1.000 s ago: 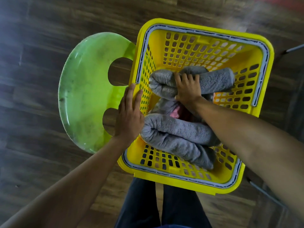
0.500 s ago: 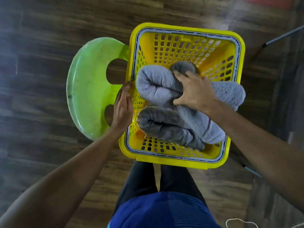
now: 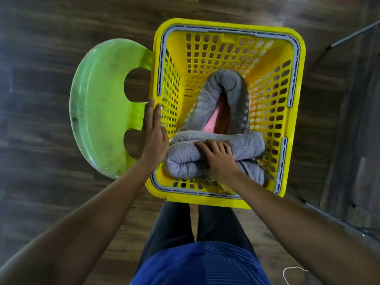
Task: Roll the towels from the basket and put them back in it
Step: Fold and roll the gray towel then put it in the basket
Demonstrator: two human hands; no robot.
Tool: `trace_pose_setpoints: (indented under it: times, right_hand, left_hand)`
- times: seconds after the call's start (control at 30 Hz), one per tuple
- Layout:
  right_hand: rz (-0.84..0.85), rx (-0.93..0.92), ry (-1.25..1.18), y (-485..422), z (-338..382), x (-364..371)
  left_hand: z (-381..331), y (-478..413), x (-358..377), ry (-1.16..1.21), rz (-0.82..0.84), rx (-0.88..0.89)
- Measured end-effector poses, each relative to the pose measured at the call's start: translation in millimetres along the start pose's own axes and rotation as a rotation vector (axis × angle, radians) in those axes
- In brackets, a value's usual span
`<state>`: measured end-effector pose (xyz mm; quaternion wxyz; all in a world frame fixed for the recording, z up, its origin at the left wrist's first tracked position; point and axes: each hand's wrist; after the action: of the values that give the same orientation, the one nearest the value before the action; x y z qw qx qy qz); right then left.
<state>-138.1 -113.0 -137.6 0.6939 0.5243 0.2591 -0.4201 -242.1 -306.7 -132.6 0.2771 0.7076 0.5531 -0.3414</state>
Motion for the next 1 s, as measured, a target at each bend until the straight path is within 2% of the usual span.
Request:
trace_pose_setpoints:
  times: [0.07, 0.13, 0.2, 0.23, 0.33, 0.5, 0.63, 0.73, 0.9, 1.0]
  right_hand:
    - [0.054, 0.112, -0.243, -20, 0, -18]
    - [-0.068, 0.294, -0.5, -45, -5, -37]
    - [-0.332, 0.518, -0.487, -73, -14, -51]
    - [-0.395, 0.634, -0.444, -87, -19, -54]
    - [-0.362, 0.865, -0.459, -131, -33, -54]
    - [-0.361, 1.003, -0.543, -186, -45, -47]
    - [-0.324, 0.999, -0.609, -214, -29, -19]
    - [-0.343, 1.012, -0.547, -232, -12, 4]
    - [-0.553, 1.101, -0.339, -243, -27, 23]
    - [-0.608, 1.093, -0.298, -232, -42, 27]
  left_hand:
    - [-3, 0, 2, -0.06, -0.003, -0.015]
    - [-7, -3, 3, -0.153, -0.009, -0.041]
    - [-11, -10, 3, -0.212, -0.014, -0.041]
    - [-12, -15, 3, -0.235, -0.012, -0.019]
    - [-13, -39, 5, -0.306, 0.019, 0.04]
    - [-15, -81, 9, -0.381, 0.046, 0.05]
    - [-10, -82, 16, -0.384, 0.046, 0.055]
    - [-7, -82, 19, -0.397, 0.028, 0.072]
    - [-7, -82, 20, -0.4, 0.01, 0.051]
    - [-8, -81, 19, -0.384, 0.025, 0.039]
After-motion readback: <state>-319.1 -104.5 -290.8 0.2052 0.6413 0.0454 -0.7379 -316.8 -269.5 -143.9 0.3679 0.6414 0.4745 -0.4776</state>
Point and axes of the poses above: each hand's wrist, its own y-axis away from the middle knuckle, its own x-axis out of the palm, z = x × y, and after that the axes turned 6 degrees about -z, right-handed
